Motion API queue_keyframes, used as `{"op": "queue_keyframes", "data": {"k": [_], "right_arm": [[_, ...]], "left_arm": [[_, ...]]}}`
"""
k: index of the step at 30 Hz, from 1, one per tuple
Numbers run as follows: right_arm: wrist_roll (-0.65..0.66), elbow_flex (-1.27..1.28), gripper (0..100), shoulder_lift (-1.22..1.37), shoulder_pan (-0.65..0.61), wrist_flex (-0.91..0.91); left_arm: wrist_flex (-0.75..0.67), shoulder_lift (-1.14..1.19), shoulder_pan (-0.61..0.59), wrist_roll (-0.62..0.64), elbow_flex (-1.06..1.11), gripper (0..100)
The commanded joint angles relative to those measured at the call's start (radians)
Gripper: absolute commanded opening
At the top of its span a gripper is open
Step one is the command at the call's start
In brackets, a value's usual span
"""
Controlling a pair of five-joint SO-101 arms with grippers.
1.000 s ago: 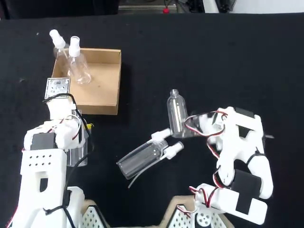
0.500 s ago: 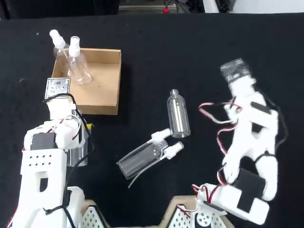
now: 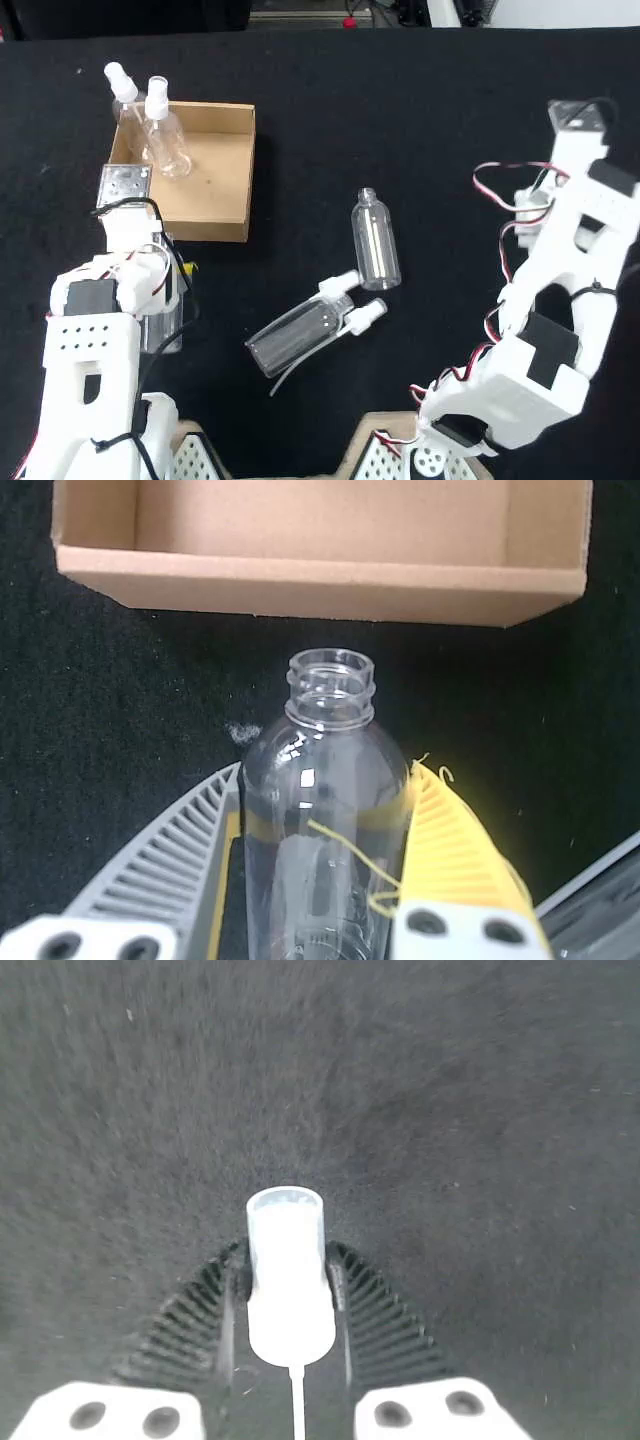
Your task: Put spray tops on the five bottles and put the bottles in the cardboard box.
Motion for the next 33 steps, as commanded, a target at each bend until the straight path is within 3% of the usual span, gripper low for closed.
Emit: {"op": "queue_keyframes", "data": {"k": [1,5,14,20,29,33], "right_arm": [[-0.089,-0.197,1.1,-0.077,-0.061,0.118],[-0.173,-0.398,1.1,-0.108,-0.189,0.290],[-0.376,-0.835,1.1,-0.119,-0.408,0.523],[-0.522,-1.055,1.1,-0.117,-0.552,0.526],[-0.608,-1.202,1.1,-0.111,-0.752,0.423],[-0.640,-1.199,1.1,-0.111,-0.809,0.365]], "left_arm": [[0.092,-0.071,0.007,-0.021,-0.110,11],[0.112,-0.222,0.008,-0.028,-0.131,11],[-0.031,-0.433,0.012,-0.020,-0.128,11],[-0.196,-0.471,0.143,-0.020,-0.042,11],[-0.669,-0.574,0.340,-0.020,0.278,11],[-0.741,-0.640,0.352,-0.020,0.381,11]]}}
